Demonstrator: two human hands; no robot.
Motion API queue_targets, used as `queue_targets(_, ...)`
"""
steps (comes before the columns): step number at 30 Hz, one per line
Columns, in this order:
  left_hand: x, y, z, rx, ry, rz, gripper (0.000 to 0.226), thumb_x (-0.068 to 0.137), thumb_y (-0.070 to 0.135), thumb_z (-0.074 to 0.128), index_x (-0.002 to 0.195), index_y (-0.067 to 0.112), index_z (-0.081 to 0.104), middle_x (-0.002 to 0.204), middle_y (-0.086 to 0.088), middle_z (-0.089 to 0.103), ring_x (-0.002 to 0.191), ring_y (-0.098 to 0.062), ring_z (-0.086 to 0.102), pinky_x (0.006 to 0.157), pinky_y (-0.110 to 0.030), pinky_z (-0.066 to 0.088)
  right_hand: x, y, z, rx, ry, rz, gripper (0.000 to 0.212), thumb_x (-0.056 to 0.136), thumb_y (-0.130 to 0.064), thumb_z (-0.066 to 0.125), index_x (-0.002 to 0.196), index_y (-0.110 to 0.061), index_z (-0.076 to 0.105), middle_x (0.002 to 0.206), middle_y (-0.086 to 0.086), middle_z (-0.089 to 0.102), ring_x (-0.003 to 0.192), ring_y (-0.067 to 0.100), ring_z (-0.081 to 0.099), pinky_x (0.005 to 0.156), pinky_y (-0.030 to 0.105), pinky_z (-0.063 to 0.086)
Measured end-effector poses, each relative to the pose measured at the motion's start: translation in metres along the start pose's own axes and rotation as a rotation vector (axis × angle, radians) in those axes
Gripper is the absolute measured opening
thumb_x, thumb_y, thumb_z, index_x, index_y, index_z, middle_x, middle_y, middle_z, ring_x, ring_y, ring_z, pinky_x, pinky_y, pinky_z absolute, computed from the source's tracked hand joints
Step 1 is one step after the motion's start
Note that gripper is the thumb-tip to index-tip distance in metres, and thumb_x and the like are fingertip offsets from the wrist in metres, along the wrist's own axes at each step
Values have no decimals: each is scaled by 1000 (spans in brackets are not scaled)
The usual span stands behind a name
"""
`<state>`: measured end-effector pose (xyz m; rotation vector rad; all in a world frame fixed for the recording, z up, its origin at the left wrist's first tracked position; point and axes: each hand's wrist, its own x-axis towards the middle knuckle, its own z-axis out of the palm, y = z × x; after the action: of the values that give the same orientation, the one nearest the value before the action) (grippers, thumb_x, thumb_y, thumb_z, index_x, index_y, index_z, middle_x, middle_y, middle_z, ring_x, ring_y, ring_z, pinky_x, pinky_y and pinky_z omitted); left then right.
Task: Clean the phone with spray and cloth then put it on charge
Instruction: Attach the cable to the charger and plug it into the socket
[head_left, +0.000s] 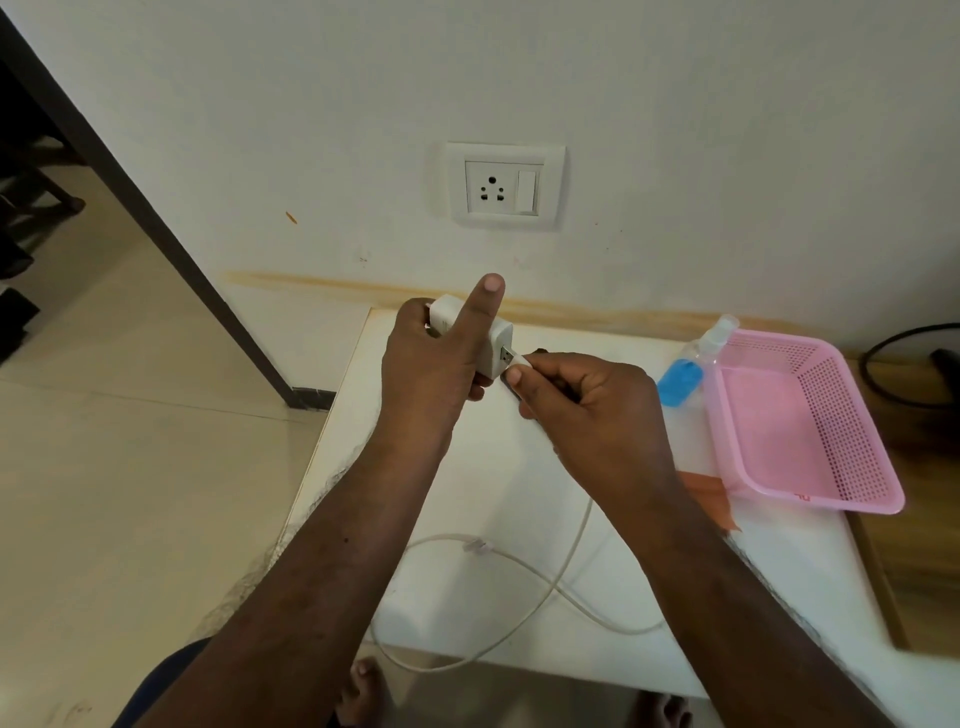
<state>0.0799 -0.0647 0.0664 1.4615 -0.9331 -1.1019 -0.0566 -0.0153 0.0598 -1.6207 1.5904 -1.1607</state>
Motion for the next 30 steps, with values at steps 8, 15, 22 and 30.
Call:
queue_targets(8,3,-5,0,17,-31,-30,46,77,63,74,96,24,59,86,-5,70,50,-10,63,46,-21,50,0,2,2,-185,-51,-44,28,94,-42,56,81,-22,70,66,-1,64,63,19,61,61,40,54)
queue_targets(15,0,-12,3,70,-77,-9,48,76,58,76,101,20,61,83,-4,72,50,-10,63,45,-21,47,-3,5,6,-199,-43,-35,26,94,-39,58,83,-19,72,68,-1,68,64,17,63,62,39,54)
queue_targets(22,-2,-14,4,12,-83,-57,51,76,56,77,105,17,61,82,-2,72,55,-12,65,48,-23,50,-2,7,8,-81,-30,3,21,93,-37,61,89,-21,75,73,-8,71,66,10,66,62,34,58)
queue_targets(30,16,6,-22,-535,-273,-248,28,83,31,80,93,7,68,84,-14,71,73,-25,70,65,-31,58,17,11,-12,775,-177,331,36,96,-44,51,105,-16,71,95,13,73,78,26,68,63,34,56)
